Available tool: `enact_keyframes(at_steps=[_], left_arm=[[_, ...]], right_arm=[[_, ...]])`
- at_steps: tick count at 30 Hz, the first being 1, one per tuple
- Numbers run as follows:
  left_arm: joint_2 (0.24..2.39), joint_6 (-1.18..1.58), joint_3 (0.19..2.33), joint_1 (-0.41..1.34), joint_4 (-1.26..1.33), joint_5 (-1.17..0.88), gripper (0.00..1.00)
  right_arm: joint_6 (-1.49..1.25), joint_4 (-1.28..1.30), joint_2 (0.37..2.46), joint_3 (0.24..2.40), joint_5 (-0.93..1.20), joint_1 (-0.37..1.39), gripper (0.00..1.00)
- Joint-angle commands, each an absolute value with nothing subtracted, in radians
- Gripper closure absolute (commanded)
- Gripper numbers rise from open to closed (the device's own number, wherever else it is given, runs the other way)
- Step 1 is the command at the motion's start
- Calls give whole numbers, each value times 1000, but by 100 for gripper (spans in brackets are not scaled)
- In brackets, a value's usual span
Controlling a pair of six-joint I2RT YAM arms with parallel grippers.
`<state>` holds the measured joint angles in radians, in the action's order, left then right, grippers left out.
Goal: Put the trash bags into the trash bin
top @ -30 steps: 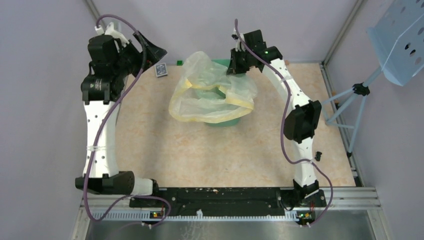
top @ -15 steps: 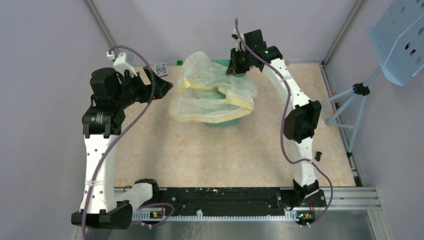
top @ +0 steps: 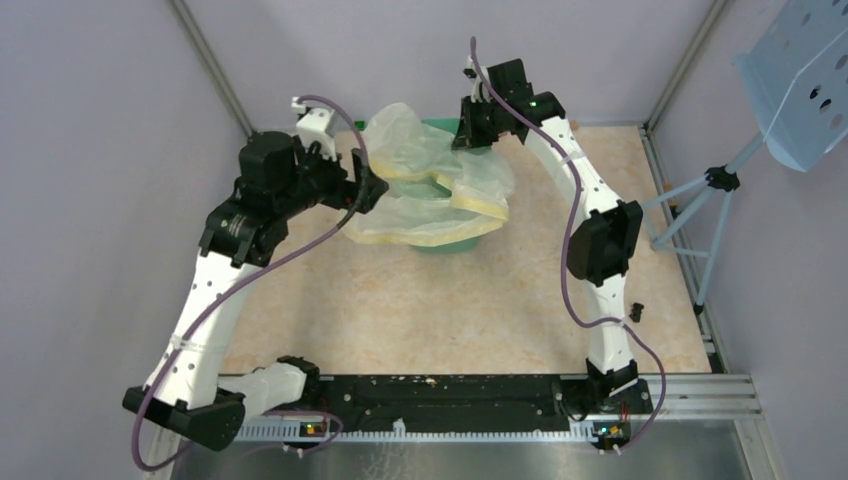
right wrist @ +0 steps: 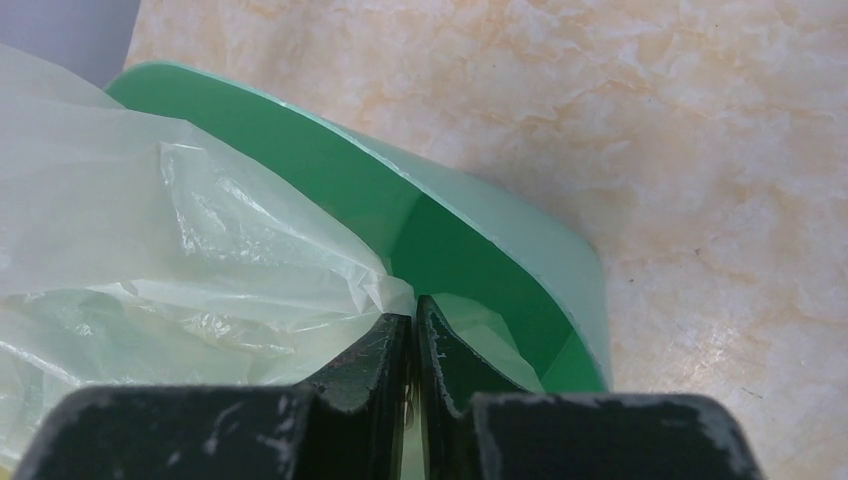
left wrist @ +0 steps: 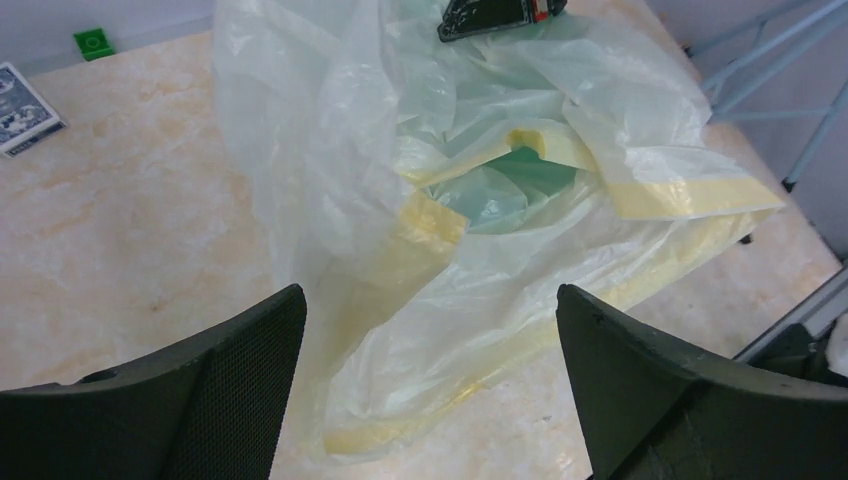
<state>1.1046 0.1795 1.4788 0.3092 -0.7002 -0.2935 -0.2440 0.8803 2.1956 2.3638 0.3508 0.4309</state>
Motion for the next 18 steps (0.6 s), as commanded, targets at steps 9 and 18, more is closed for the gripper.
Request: enact_keyframes(at_steps=[9, 18], left_arm=[[1259, 23, 1573, 406, -731, 114, 20], [1375, 116, 1846, 407, -842, 135, 100]], right_arm=[[-262, 916, 2151, 2402, 381, 443, 90], [-216, 895, 2082, 2408, 359, 443, 66]])
